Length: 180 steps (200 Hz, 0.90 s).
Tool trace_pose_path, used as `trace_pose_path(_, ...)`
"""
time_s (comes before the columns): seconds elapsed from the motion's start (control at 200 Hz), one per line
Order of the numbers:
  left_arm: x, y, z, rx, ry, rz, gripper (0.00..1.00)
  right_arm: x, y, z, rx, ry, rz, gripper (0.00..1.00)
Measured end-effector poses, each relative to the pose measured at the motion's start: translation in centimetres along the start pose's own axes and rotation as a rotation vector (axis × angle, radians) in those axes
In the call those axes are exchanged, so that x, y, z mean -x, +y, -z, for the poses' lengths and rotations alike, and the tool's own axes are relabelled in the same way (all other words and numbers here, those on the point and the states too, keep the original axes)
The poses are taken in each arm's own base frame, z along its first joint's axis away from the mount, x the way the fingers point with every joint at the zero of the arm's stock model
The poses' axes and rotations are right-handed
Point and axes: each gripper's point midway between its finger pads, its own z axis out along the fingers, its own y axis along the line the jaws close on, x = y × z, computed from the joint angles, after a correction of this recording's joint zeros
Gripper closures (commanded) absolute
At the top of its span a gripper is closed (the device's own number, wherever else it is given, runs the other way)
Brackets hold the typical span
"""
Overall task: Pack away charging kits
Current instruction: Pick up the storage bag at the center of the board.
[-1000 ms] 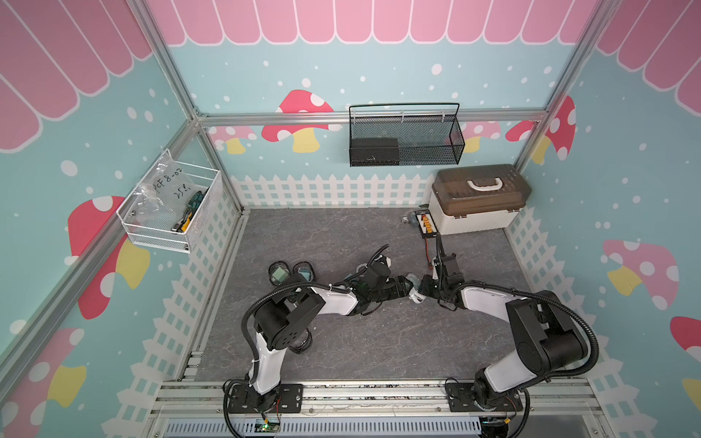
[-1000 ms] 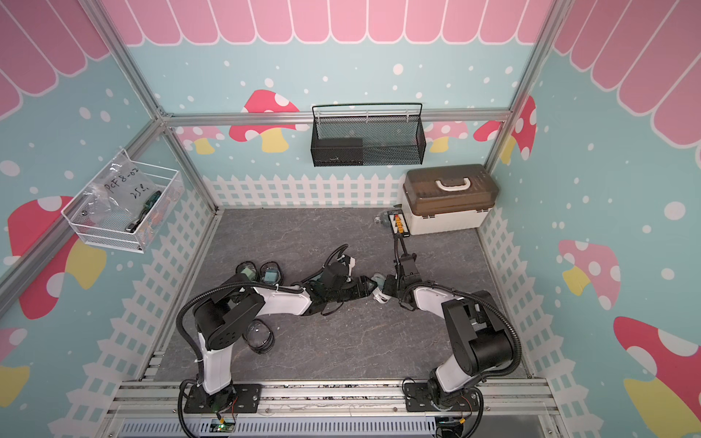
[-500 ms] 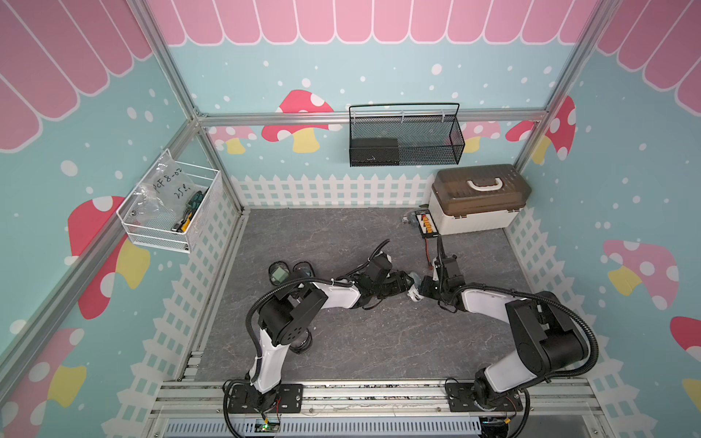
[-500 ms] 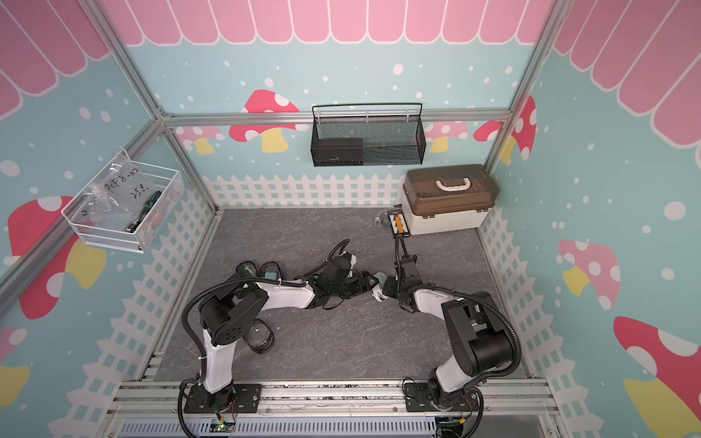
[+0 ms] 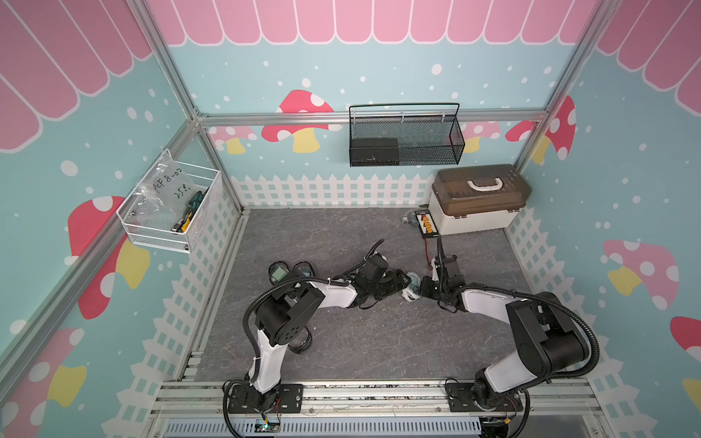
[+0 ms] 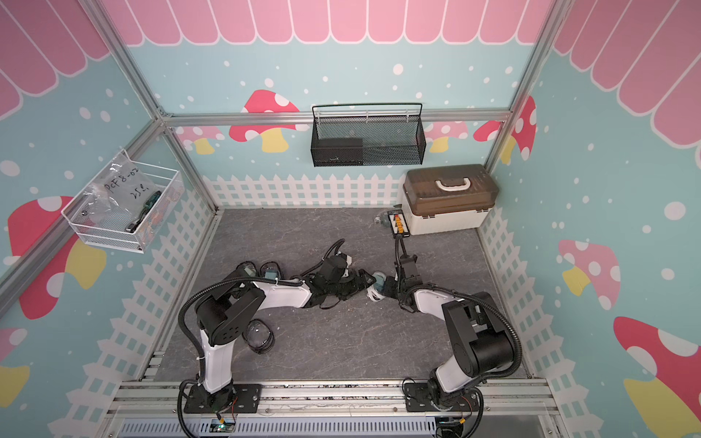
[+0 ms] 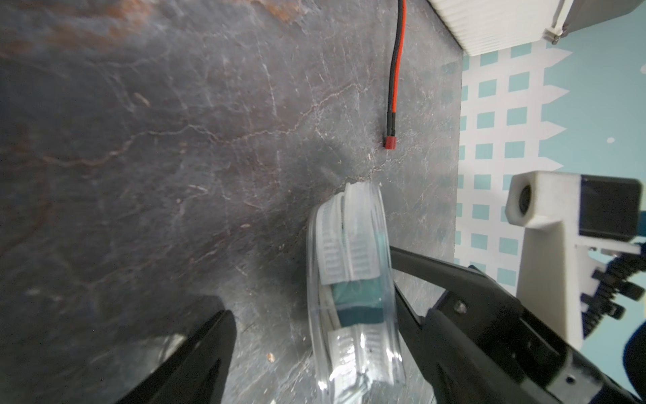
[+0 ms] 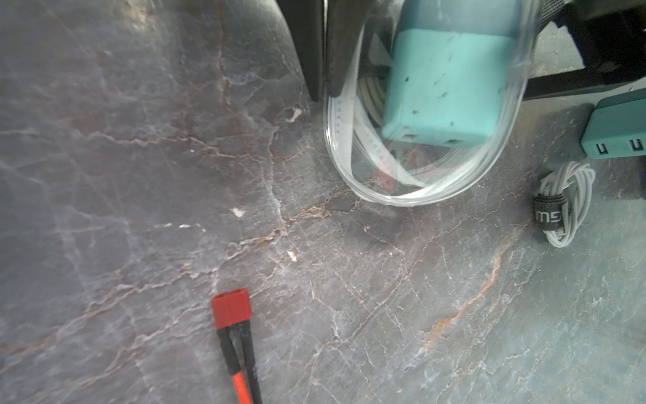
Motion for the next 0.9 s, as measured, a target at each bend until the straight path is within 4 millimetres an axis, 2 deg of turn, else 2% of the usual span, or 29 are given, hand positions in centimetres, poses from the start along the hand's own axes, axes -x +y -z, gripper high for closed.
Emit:
trace_pose_path(0.15,0.2,-0.4,0.0,0.02,0.011,-0.003,0.11,0.0,0.0,0.0,0.002,0.0,0.008,0.98)
trace_pose_path(0.325,1.7,-3.5,-0.9,0.018,0.029,-0.056,0.19,-0.1,0.3,0.0,0.016,0.005,0.015,0.98)
trace_pose_path(0.39,1.8,-3.8,-1.2,0.029,0.047,-0.077,0.22,-0.1,0.4,0.0,0.018,0.005,0.017,0.98)
trace_pose_path(0.665,0.8,-0.3,-2.5,0.174,0.143,-0.124,0.28,0.1,0.9,0.0,0.041,0.002,0.02,0.98)
trace_pose_path(0.8,0.5,-0.2,-2.4,0.178,0.171,-0.141,0.29,0.2,0.9,0.0,0.044,0.001,0.02,0.98)
trace_pose_path(0.901,0.4,-0.2,-2.5,0.178,0.188,-0.149,0.25,0.2,0.9,-0.1,0.043,0.002,0.02,0.99)
